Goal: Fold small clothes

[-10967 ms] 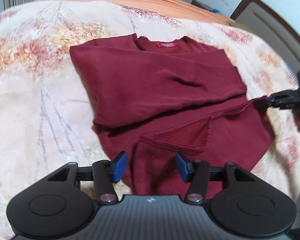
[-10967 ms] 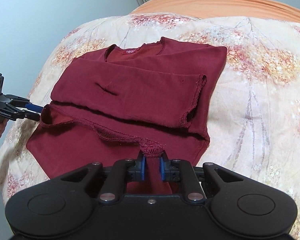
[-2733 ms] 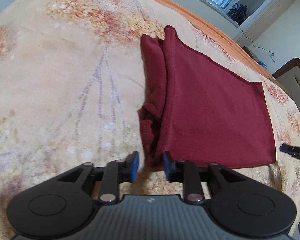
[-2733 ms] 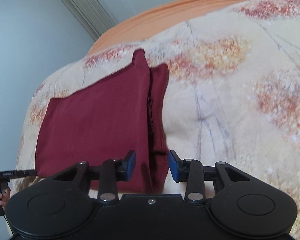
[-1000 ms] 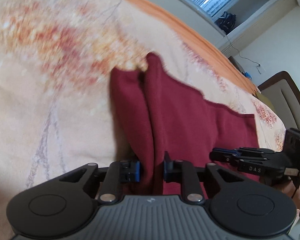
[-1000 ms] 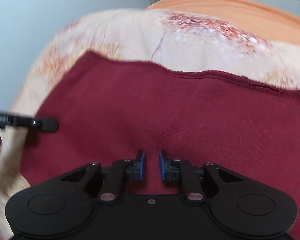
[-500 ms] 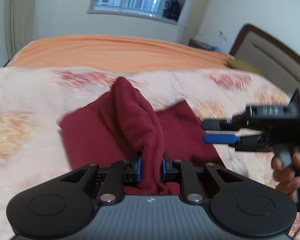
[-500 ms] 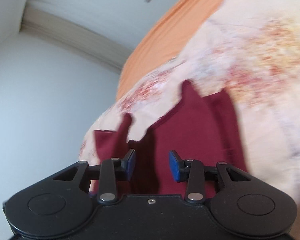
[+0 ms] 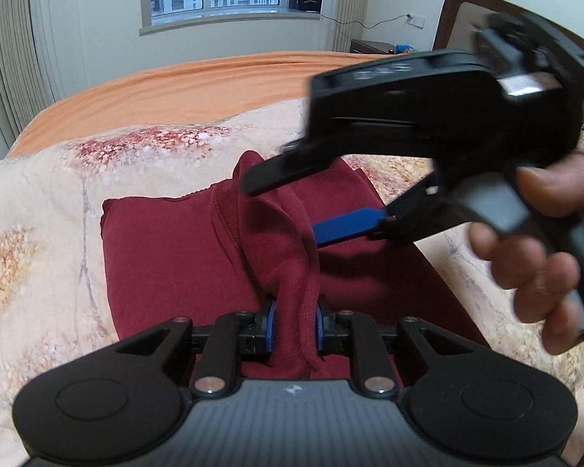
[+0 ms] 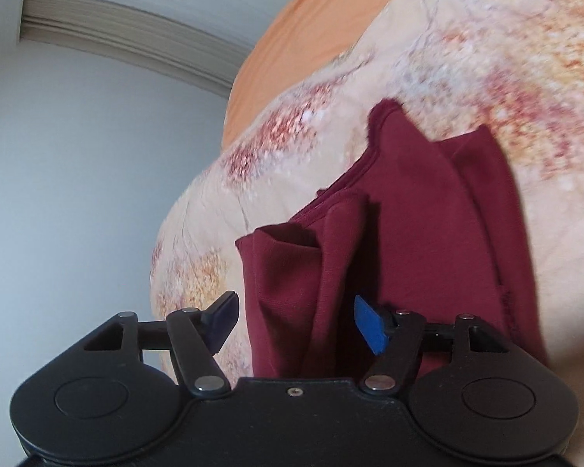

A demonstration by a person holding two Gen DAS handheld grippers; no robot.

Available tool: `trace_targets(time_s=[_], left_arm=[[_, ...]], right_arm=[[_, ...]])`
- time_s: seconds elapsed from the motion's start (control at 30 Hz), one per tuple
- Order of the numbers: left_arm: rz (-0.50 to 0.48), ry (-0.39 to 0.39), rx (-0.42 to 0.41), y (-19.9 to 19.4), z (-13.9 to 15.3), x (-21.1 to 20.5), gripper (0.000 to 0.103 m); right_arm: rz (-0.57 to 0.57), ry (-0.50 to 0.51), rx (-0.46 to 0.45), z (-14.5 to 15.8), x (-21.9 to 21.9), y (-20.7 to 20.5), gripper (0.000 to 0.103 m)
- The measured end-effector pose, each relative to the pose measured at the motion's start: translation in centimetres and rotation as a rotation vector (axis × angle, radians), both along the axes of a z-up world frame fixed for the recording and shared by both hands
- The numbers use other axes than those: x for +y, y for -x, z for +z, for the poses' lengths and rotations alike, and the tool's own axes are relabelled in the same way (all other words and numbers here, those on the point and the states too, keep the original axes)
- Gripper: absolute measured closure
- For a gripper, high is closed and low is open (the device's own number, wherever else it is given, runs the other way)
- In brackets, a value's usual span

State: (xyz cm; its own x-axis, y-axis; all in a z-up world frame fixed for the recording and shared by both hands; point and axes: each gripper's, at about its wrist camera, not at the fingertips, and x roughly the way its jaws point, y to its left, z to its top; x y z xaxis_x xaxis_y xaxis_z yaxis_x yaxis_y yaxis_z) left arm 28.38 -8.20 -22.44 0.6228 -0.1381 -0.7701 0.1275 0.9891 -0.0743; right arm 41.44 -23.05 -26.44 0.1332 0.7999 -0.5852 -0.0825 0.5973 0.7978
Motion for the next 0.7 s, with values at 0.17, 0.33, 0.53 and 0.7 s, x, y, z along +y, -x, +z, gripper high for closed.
trace_targets(time_s=[0.17, 0.33, 0.53, 0.7], left_arm=[[0.041, 0.143, -0.008, 1.3, 0.8, 2.2, 0.055], [0.178, 0.311, -0.096, 5.8, 3.8, 7.3, 0.028], [-0.018, 0.091, -0.115, 10.8, 3.4, 7.1, 0.025], [-0.335, -0.245, -0.185, 13.7, 1.4, 1.1, 0.025]], right_arm=[[0.056, 0.051, -0.006, -0.4, 1.1, -0.8, 0.072], [0.036, 0.056, 0.011, -0.8, -0.2, -1.0, 0.072], [0.001, 0.015, 0.075, -1.3, -1.5, -0.7, 0.055], [0.019, 0.008, 0.09, -1.0, -0.8, -0.9, 0.043]])
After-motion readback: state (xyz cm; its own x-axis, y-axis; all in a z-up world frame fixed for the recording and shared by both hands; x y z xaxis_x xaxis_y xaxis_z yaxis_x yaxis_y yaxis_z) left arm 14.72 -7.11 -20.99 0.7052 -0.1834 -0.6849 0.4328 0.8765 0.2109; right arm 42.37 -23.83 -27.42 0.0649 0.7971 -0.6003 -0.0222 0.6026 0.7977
